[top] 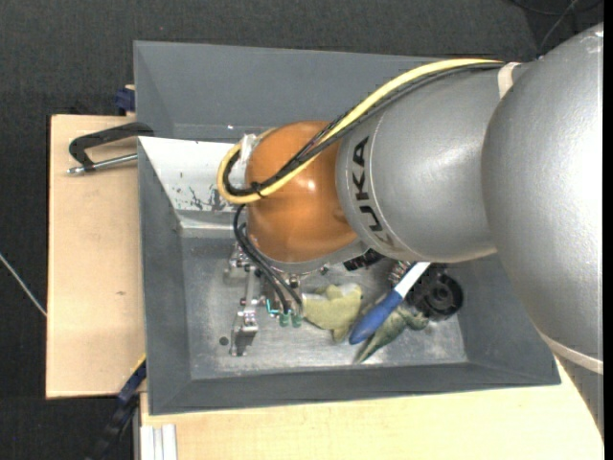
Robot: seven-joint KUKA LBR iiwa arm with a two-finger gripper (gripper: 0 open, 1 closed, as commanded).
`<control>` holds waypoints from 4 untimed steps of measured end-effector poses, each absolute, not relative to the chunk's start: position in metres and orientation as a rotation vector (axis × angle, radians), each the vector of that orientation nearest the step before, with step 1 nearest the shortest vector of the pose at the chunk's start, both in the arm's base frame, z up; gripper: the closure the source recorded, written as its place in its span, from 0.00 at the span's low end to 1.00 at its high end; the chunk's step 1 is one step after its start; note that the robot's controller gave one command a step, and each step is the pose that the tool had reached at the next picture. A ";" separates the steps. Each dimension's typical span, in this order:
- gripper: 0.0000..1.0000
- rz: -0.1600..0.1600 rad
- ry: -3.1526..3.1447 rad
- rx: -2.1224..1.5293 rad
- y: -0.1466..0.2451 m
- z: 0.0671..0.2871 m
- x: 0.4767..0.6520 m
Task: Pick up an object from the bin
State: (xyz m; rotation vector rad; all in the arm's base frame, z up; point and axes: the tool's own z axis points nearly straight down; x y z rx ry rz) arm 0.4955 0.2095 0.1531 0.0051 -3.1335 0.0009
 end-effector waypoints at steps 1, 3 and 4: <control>0.00 -0.004 -3.151 0.096 0.180 0.231 0.495; 0.00 0.000 -3.106 0.459 0.081 0.082 0.543; 1.00 -0.002 -3.108 0.459 0.082 0.084 0.543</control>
Offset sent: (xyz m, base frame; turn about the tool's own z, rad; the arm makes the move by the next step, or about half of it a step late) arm -0.0027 -0.0296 0.0726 -0.0592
